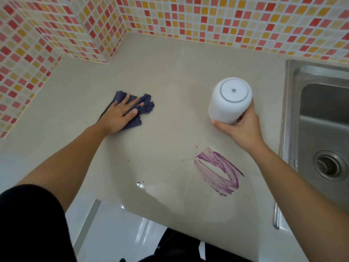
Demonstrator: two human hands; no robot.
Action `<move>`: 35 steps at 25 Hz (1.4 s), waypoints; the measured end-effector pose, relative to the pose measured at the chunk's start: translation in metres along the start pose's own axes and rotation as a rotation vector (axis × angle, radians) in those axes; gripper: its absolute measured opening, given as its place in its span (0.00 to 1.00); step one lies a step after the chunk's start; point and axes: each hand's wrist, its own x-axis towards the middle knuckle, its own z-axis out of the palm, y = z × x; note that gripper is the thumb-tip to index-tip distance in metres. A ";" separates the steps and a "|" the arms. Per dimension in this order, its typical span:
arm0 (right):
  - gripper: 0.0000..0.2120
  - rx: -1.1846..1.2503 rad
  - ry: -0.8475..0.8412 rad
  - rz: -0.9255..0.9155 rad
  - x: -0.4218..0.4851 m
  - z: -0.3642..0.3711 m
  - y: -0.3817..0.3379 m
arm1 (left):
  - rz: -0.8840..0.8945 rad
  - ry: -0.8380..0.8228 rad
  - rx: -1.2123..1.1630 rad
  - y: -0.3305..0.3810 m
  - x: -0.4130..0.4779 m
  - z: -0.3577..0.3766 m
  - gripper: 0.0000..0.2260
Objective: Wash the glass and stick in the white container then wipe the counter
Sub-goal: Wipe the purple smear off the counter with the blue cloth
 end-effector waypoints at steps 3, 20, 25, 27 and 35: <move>0.37 -0.011 -0.018 -0.020 -0.001 0.004 -0.009 | -0.282 0.164 0.035 -0.021 -0.087 0.015 0.23; 0.39 0.001 0.076 -0.006 -0.006 -0.029 -0.006 | -0.163 0.182 0.147 0.130 -0.181 0.115 0.25; 0.40 -0.012 0.112 0.001 -0.014 -0.043 0.001 | -0.291 0.131 0.027 0.200 -0.086 0.109 0.26; 0.40 -0.020 0.148 -0.016 -0.014 -0.048 0.004 | -0.044 0.033 -0.068 0.250 -0.077 0.127 0.31; 0.44 -0.028 0.172 -0.026 -0.002 -0.073 0.014 | 0.223 0.063 0.281 0.205 -0.099 0.122 0.21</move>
